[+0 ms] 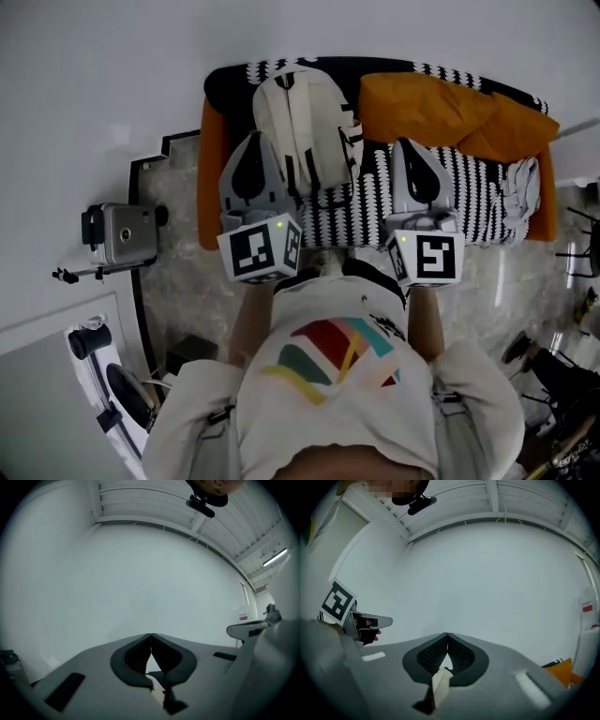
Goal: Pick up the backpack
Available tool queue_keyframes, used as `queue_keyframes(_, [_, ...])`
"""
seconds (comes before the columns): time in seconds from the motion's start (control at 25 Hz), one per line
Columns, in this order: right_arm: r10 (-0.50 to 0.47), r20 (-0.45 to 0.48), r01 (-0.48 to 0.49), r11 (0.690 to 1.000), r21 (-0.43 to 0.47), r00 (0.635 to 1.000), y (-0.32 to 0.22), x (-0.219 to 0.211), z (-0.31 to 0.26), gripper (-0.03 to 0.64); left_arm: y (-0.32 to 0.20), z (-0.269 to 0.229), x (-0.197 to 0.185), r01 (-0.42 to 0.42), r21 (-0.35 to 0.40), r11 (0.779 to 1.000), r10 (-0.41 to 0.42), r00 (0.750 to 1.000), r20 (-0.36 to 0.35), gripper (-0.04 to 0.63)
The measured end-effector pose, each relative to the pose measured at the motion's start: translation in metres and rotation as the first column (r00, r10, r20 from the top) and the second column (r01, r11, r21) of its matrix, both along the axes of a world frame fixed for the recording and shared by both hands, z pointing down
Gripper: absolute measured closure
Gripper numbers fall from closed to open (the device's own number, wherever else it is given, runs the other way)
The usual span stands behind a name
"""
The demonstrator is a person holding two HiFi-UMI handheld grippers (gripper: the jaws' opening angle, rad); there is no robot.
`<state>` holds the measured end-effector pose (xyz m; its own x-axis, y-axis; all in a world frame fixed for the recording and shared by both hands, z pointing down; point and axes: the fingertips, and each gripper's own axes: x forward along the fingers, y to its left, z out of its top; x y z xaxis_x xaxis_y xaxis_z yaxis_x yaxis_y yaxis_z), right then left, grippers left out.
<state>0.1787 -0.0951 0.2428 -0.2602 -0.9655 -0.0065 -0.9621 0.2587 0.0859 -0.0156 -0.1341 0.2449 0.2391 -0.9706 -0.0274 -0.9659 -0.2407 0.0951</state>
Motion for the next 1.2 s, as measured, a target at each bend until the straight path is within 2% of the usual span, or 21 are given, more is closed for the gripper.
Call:
queue_keyframes(0.2, [-0.05, -0.016, 0.05, 0.999, -0.01, 0.999, -0.013, -0.008, 0.004, 0.612, -0.007, 0.0, -0.015, 0.061, 0.002, 0.998, -0.061, 0.998, -0.003, 0.581])
queue_keyframes(0.48, [-0.059, -0.013, 0.058, 0.998, -0.023, 0.998, -0.029, -0.01, 0.004, 0.612, -0.018, 0.001, -0.025, 0.099, 0.002, 0.995, -0.098, 0.995, -0.02, 0.58])
queue_keyframes(0.96, [-0.074, 0.007, 0.075, 0.995, -0.064, 0.997, -0.056, -0.018, 0.016, 0.611, -0.036, 0.01, -0.029, 0.068, -0.005, 0.998, -0.068, 0.998, -0.004, 0.578])
queue_keyframes(1.04, [-0.086, 0.026, 0.088, 0.993, -0.082, 0.996, -0.066, -0.02, 0.019, 0.594, -0.044, 0.015, -0.029, 0.037, -0.016, 0.999, -0.037, 0.999, -0.01, 0.549])
queue_keyframes(1.12, [-0.107, 0.053, 0.112, 0.988, -0.105, 0.993, -0.079, -0.021, 0.025, 0.524, -0.056, 0.026, -0.027, -0.004, -0.048, 0.999, 0.003, 1.0, -0.028, 0.441])
queue_keyframes(1.2, [-0.117, 0.071, 0.125, 0.985, -0.121, 0.991, -0.094, -0.021, 0.033, 0.498, -0.07, 0.04, -0.028, -0.017, -0.078, 0.997, 0.015, 0.999, -0.031, 0.425])
